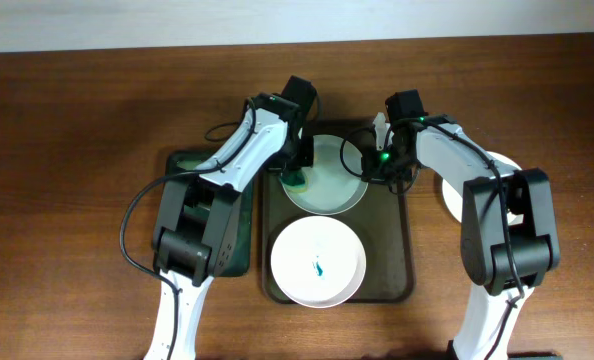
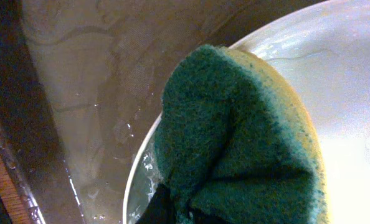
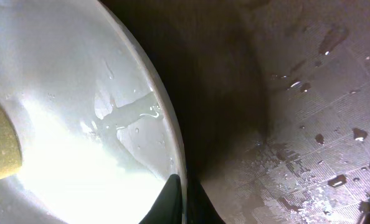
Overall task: Clean dirty plates on tray and stack at the side
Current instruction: 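Scrub the pale green plate with the sponge while the right gripper holds it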
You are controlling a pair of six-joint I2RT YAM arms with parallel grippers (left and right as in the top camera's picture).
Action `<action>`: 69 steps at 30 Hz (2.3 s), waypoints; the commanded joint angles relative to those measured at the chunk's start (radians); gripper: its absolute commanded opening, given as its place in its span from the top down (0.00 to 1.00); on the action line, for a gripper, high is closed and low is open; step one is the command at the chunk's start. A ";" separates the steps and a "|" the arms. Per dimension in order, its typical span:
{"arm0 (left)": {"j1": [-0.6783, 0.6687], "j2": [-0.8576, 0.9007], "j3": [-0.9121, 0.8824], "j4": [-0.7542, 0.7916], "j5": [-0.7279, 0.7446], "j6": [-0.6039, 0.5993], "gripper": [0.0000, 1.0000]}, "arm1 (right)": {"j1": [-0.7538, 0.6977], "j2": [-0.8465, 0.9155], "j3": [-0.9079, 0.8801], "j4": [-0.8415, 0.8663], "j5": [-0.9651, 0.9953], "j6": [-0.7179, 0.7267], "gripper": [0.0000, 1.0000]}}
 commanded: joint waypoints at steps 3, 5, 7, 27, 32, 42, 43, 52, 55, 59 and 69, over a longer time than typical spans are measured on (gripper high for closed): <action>-0.020 0.031 0.014 0.193 0.212 0.033 0.99 | -0.004 0.018 0.003 -0.005 0.040 -0.010 0.96; -0.065 0.036 0.014 0.253 0.225 0.027 0.96 | -0.004 0.018 0.003 -0.005 0.040 -0.010 0.96; -0.112 0.059 0.014 0.286 0.249 -0.028 0.94 | -0.004 0.018 0.003 -0.005 0.040 -0.011 0.96; -0.111 0.120 0.259 -0.046 0.145 0.192 0.54 | -0.004 0.018 0.003 0.000 0.040 -0.011 0.96; -0.140 0.168 0.259 -0.031 0.132 0.202 1.00 | -0.004 0.018 0.003 -0.001 0.040 -0.011 0.96; -0.087 0.164 0.388 -0.233 0.032 0.180 0.55 | -0.004 0.018 0.003 -0.002 0.040 -0.011 0.96; -0.087 0.164 0.394 -0.233 0.054 0.180 0.54 | -0.004 0.018 0.003 -0.002 0.040 -0.011 0.96; -0.088 0.206 0.367 -0.222 -0.037 0.239 0.94 | -0.004 0.018 0.003 -0.001 0.040 -0.010 0.96; -0.088 0.254 0.364 -0.241 0.043 0.240 0.93 | -0.004 0.018 0.003 -0.001 0.039 -0.010 0.96; -0.088 0.242 0.450 -0.288 0.064 0.240 0.73 | -0.004 0.018 0.003 -0.002 0.039 -0.010 0.96; -0.087 0.240 0.546 -0.367 0.076 0.208 1.00 | -0.004 0.018 0.003 -0.002 0.039 -0.010 0.96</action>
